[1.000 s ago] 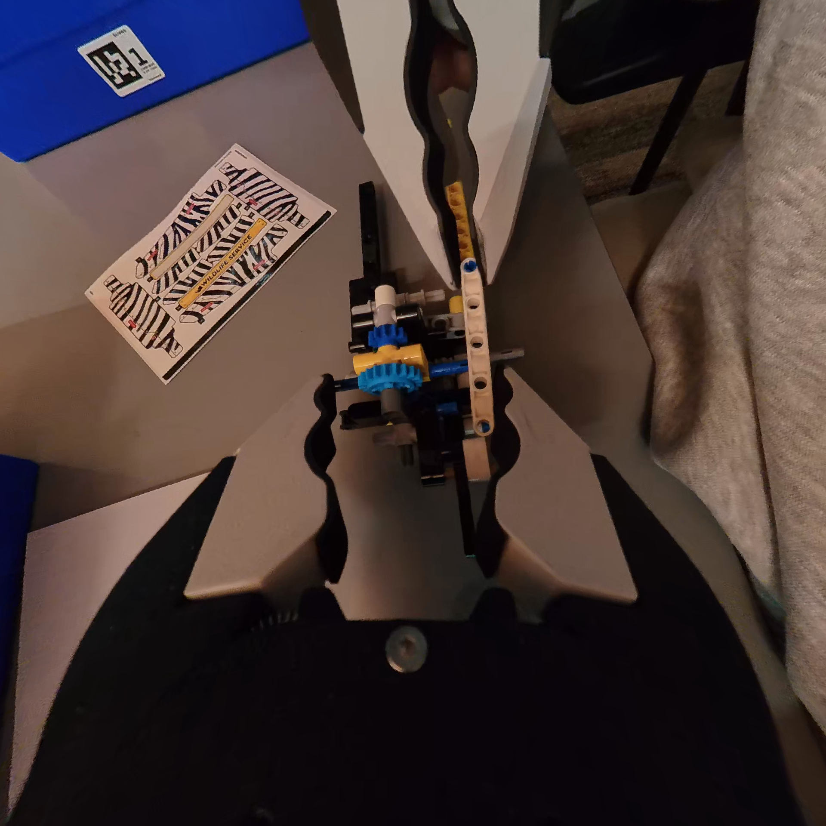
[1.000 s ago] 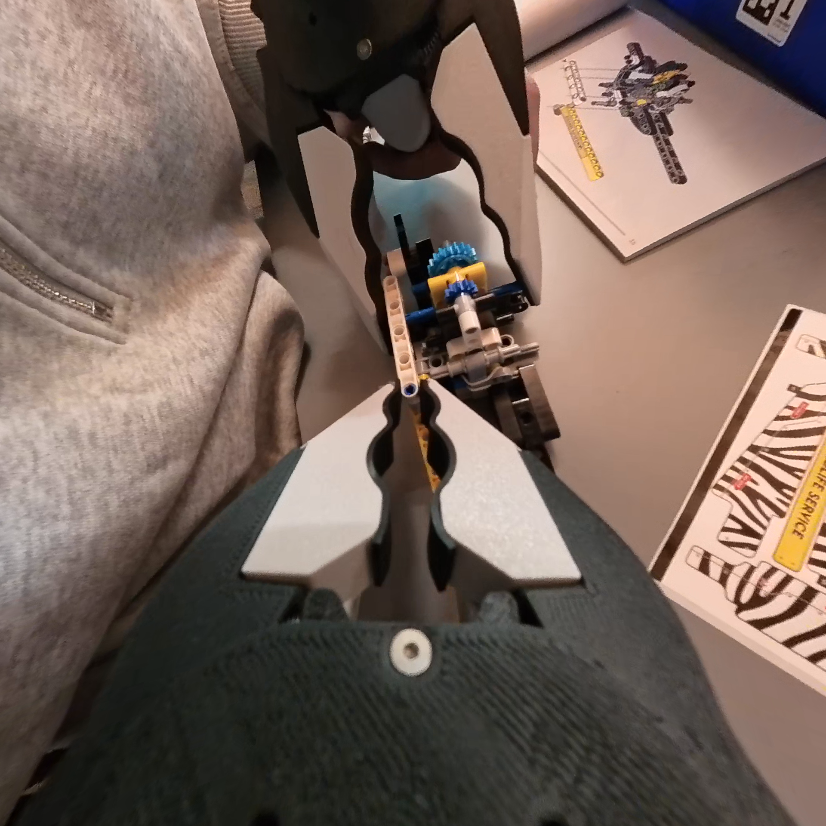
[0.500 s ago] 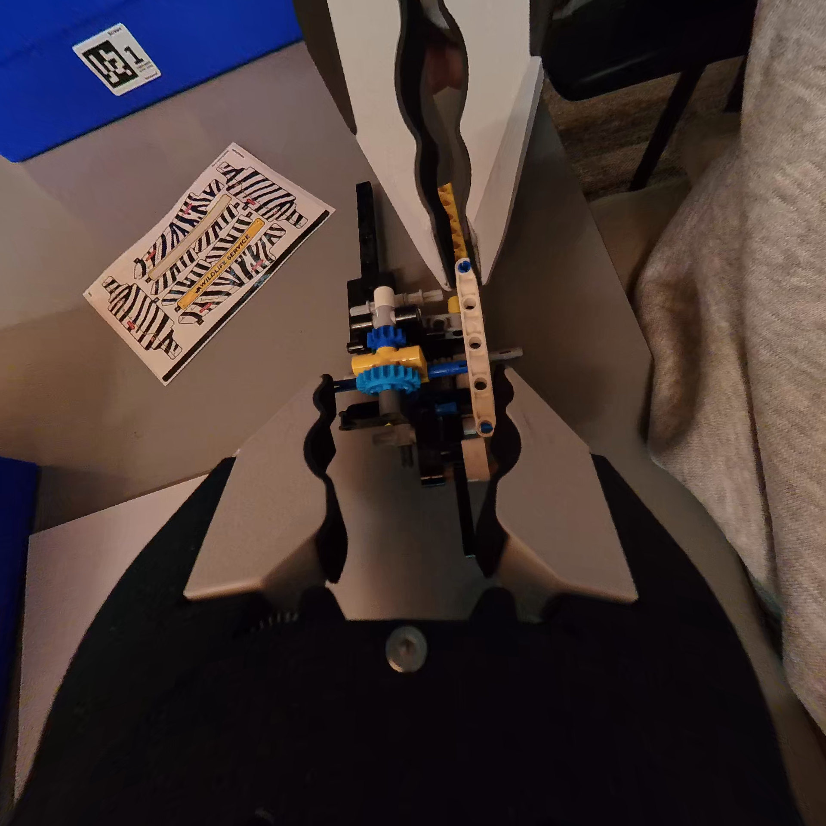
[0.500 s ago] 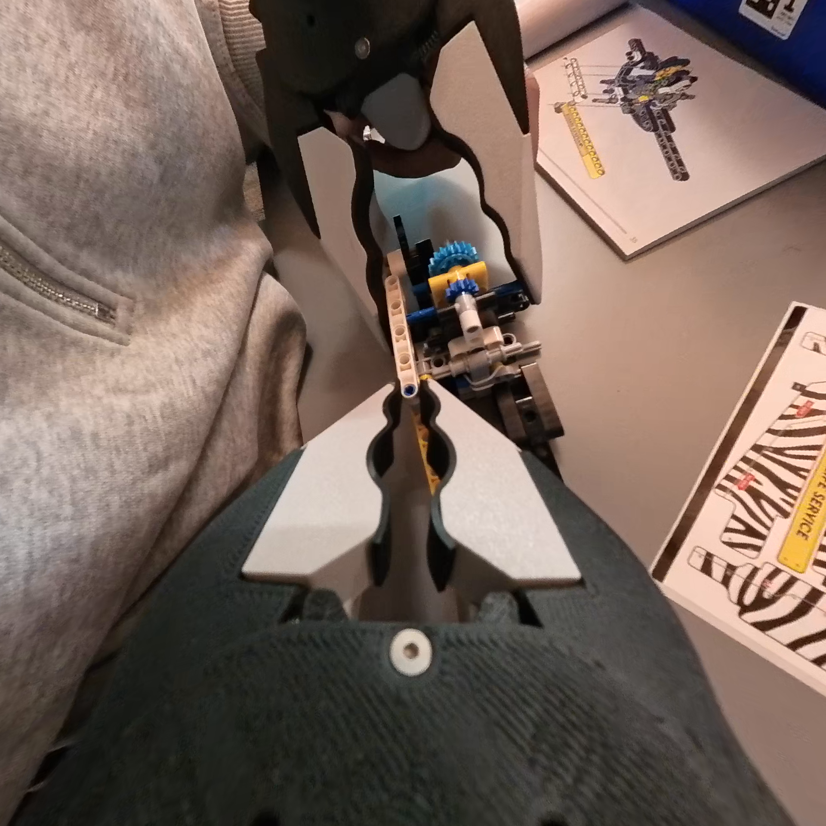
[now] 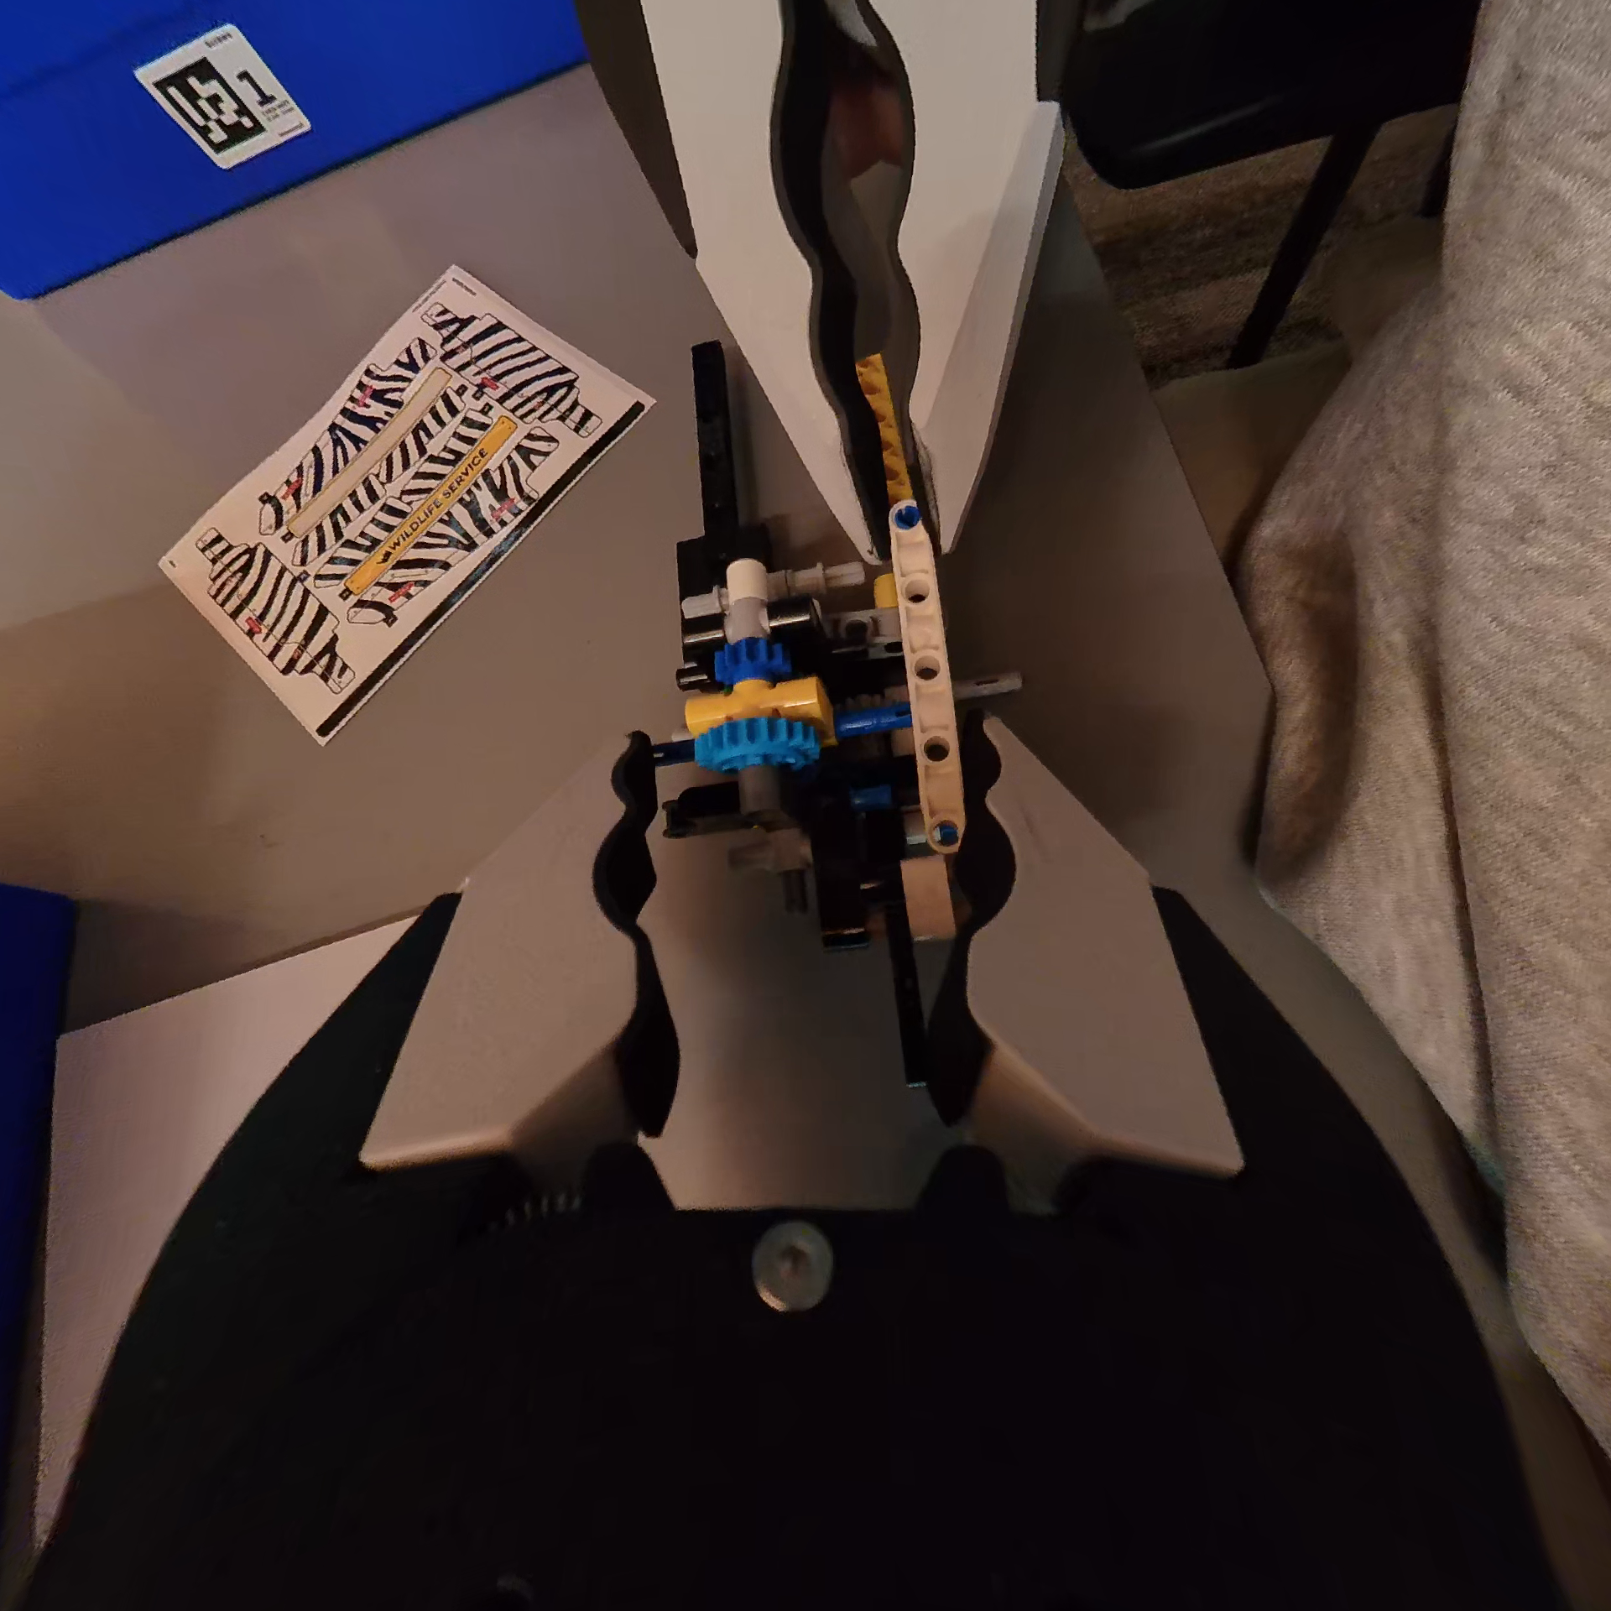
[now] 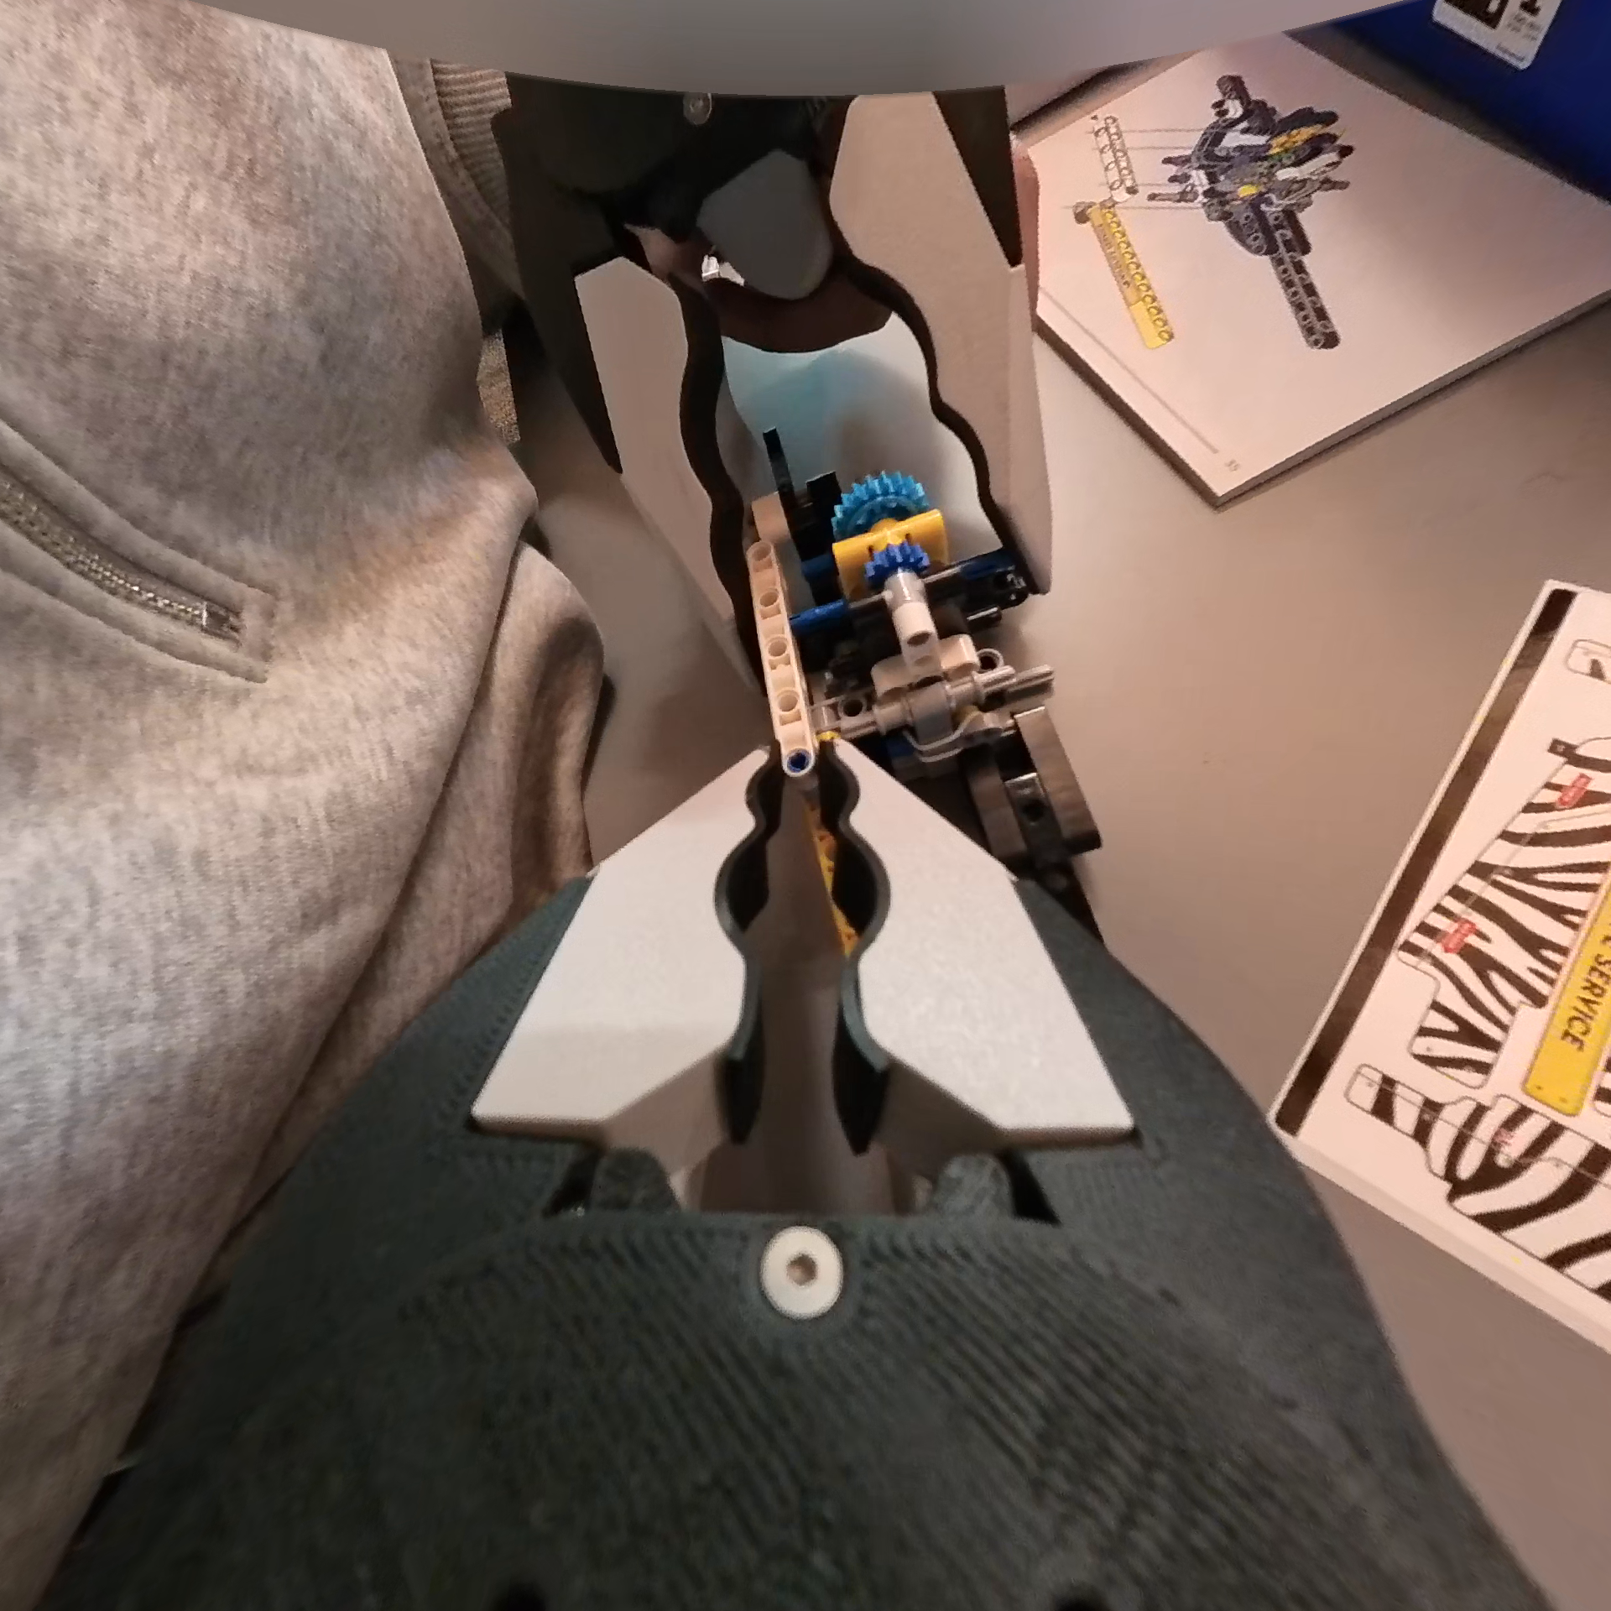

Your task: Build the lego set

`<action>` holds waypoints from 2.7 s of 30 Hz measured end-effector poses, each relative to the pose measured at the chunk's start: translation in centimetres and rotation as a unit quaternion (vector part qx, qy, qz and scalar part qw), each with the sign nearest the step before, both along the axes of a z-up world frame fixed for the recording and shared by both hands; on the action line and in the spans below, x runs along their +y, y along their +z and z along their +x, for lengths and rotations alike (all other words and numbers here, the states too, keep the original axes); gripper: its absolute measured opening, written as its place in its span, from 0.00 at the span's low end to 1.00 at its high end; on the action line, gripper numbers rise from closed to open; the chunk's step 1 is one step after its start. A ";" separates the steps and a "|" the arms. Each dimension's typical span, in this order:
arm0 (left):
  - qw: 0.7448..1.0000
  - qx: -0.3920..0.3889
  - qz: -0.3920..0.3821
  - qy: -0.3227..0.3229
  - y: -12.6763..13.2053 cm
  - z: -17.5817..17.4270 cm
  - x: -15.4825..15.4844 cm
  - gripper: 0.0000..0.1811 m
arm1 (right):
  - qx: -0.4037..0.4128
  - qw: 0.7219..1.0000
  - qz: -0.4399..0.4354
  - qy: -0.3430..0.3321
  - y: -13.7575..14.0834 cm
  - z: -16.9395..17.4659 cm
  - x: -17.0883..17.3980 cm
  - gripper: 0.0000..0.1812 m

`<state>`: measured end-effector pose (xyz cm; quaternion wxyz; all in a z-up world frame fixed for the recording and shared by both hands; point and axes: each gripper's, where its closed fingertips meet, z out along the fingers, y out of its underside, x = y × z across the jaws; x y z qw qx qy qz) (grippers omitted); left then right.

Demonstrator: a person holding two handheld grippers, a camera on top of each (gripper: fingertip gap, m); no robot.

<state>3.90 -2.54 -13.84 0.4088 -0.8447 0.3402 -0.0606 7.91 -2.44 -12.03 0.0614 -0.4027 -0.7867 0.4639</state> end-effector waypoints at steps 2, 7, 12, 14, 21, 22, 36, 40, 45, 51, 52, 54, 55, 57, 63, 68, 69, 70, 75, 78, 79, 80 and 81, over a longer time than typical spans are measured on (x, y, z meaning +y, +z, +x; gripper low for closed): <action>1.000 0.003 0.001 0.000 0.0 0.0 0.0 0.39 | -0.001 1.000 -0.002 -0.001 0.0 0.0 0.0 0.04; 1.000 0.015 0.004 0.002 -0.1 -0.3 0.0 0.40 | -0.002 1.000 -0.001 -0.003 -0.3 -0.1 0.1 0.04; 1.000 0.016 -0.001 0.013 -0.2 -0.7 -0.1 0.39 | 0.019 0.999 0.028 -0.007 -0.6 -0.4 0.1 0.04; 1.000 0.015 -0.001 0.012 -0.2 -0.7 -0.1 0.39 | 0.034 0.999 0.042 -0.007 -0.6 -0.5 0.1 0.04; 1.000 0.013 -0.003 0.013 -0.3 -0.7 -0.2 0.38 | 0.074 0.995 0.067 -0.027 -0.4 -0.9 0.9 0.17; 1.000 0.015 -0.001 0.013 -0.3 -0.7 -0.2 0.38 | 0.083 0.993 0.076 -0.034 -0.3 -1.2 1.1 0.20; 1.000 0.014 0.002 0.002 -0.6 -0.5 -0.3 0.40 | 0.087 0.988 0.126 0.002 -0.9 -2.3 2.5 0.37; 1.000 0.012 0.003 -0.003 -0.7 -0.3 -0.4 0.40 | 0.099 0.989 0.108 0.035 -0.7 -2.5 2.2 0.35; 1.000 0.009 0.006 -0.008 -0.7 -0.1 -0.5 0.40 | 0.106 0.986 0.098 0.080 -0.6 -2.3 1.6 0.33; 1.000 0.008 0.003 -0.011 -0.8 0.1 -0.6 0.42 | 0.106 0.981 0.101 0.128 -0.9 -2.3 1.1 0.29; 1.000 0.009 0.003 -0.011 -0.8 0.1 -0.6 0.42 | 0.106 0.980 0.103 0.133 -0.9 -2.3 1.1 0.29; 1.000 0.009 0.002 -0.011 -0.8 0.1 -0.6 0.42 | 0.105 0.979 0.106 0.139 -0.9 -2.4 1.1 0.28; 1.000 0.008 0.001 -0.011 -0.8 0.2 -0.6 0.42 | 0.105 0.979 0.105 0.139 -0.8 -2.4 1.1 0.27; 1.000 0.005 0.001 -0.012 -0.8 0.2 -0.6 0.42 | 0.104 0.980 0.101 0.136 -0.8 -2.4 1.2 0.27; 1.000 -0.007 -0.007 -0.010 -0.8 0.3 -0.7 0.42 | 0.098 0.981 0.100 0.132 -0.8 -2.4 1.2 0.27; 1.000 -0.016 -0.012 -0.007 -0.8 0.3 -0.7 0.42 | 0.088 0.983 0.102 0.126 -1.0 -2.4 1.1 0.28; 1.000 -0.018 -0.013 -0.007 -0.8 0.3 -0.7 0.42 | 0.088 0.983 0.101 0.126 -1.0 -2.4 1.1 0.28; 1.000 -0.021 -0.014 -0.007 -0.8 0.4 -0.7 0.42 | 0.087 0.983 0.099 0.125 -0.9 -2.5 1.1 0.28; 0.999 -0.037 -0.021 -0.004 -0.6 0.5 -0.7 0.42 | 0.087 0.984 0.095 0.121 -0.7 -2.5 1.1 0.26; 0.999 -0.038 -0.023 -0.004 -0.6 0.5 -0.8 0.42 | 0.087 0.985 0.094 0.119 -0.7 -2.5 1.1 0.26; 0.999 -0.038 -0.023 -0.004 -0.6 0.5 -0.8 0.42 | 0.087 0.985 0.094 0.119 -0.7 -2.5 1.1 0.26; 0.999 -0.038 -0.024 -0.004 -0.6 0.5 -0.8 0.42 | 0.087 0.985 0.094 0.119 -0.6 -2.5 1.1 0.26; 0.999 -0.038 -0.024 -0.004 -0.6 0.5 -0.8 0.42 | 0.087 0.985 0.094 0.119 -0.6 -2.5 1.1 0.26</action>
